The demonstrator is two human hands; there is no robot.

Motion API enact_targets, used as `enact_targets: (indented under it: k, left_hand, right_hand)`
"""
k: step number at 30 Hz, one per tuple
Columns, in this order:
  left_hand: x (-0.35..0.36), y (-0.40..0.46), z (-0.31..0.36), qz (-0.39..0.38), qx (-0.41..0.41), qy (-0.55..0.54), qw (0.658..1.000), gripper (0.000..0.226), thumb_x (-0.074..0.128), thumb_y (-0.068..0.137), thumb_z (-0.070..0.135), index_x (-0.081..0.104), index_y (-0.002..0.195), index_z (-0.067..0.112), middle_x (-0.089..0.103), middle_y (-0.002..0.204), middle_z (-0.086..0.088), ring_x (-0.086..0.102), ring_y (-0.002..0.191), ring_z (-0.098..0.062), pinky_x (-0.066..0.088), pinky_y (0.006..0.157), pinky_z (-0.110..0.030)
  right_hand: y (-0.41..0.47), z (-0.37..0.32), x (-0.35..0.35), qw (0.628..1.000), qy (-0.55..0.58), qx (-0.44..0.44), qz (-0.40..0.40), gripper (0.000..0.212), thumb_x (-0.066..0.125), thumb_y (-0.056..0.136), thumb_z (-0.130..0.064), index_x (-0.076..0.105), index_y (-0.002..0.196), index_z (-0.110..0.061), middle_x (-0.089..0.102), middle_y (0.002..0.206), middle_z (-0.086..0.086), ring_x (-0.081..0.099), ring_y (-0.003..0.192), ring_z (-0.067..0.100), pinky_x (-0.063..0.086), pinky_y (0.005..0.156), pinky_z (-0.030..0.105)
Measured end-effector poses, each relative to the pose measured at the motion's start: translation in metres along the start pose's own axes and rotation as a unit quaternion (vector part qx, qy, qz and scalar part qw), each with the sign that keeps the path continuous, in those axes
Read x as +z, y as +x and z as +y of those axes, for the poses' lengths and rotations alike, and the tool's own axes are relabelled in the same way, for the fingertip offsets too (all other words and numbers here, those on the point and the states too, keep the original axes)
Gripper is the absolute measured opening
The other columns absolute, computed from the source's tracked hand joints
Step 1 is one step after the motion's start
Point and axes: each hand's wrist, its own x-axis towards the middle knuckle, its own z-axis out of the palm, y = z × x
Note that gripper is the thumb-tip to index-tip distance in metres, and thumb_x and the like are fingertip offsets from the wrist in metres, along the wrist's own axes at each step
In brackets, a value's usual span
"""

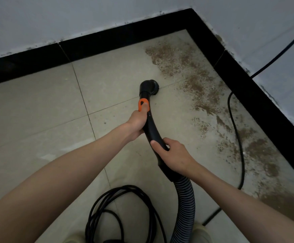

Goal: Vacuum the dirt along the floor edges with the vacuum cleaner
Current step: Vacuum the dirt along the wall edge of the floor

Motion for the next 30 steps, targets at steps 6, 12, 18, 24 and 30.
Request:
enact_targets:
  k: [6,12,18,24,30]
  left_hand:
    - [0.016,0.008,0.008,-0.014,0.001,0.025,1.000,0.053,0.034,0.099,0.049,0.049,0.117,0.002,0.051,0.083,-0.005,0.052,0.073,-0.018,0.047,0.063,-0.029]
    - [0.010,0.012,0.009,-0.014,0.006,0.020,1.000,0.052,0.035,0.099,0.048,0.048,0.118,0.001,0.051,0.084,-0.005,0.052,0.073,-0.018,0.047,0.070,-0.030]
    - [-0.024,0.009,0.011,0.035,0.025,0.010,0.999,0.043,0.043,0.097,0.047,0.051,0.103,0.005,0.054,0.083,-0.004,0.053,0.072,-0.016,0.045,0.060,-0.027]
    - [-0.078,-0.010,0.008,0.088,0.012,-0.050,0.995,0.037,0.045,0.097,0.044,0.050,0.091,0.008,0.053,0.083,-0.007,0.053,0.070,-0.018,0.046,0.058,-0.028]
    - [-0.121,-0.035,-0.018,0.166,0.029,-0.081,0.982,0.039,0.043,0.097,0.045,0.049,0.094,0.007,0.054,0.083,-0.009,0.054,0.073,-0.020,0.048,0.067,-0.033]
  right_hand:
    - [0.006,0.007,-0.007,1.000,-0.002,0.009,0.022,0.043,0.047,0.090,-0.061,0.053,0.075,-0.021,0.062,0.068,-0.002,0.059,0.057,0.011,0.044,0.052,0.025]
    - [0.012,0.004,-0.004,1.000,0.010,0.010,0.012,0.042,0.048,0.089,-0.060,0.051,0.073,-0.021,0.061,0.070,-0.001,0.059,0.060,0.013,0.043,0.054,0.026]
    - [0.011,-0.019,0.015,0.998,0.053,-0.007,-0.022,0.039,0.051,0.090,-0.058,0.053,0.072,-0.024,0.061,0.070,-0.006,0.059,0.060,0.006,0.039,0.049,0.017]
    - [-0.001,-0.040,0.037,0.989,0.075,-0.042,-0.121,0.038,0.050,0.091,-0.059,0.057,0.077,-0.024,0.063,0.073,-0.005,0.060,0.063,0.009,0.044,0.058,0.023]
    - [-0.016,-0.058,0.055,0.974,0.052,-0.076,-0.209,0.032,0.051,0.093,-0.055,0.053,0.077,-0.027,0.060,0.077,-0.008,0.059,0.069,0.009,0.045,0.063,0.023]
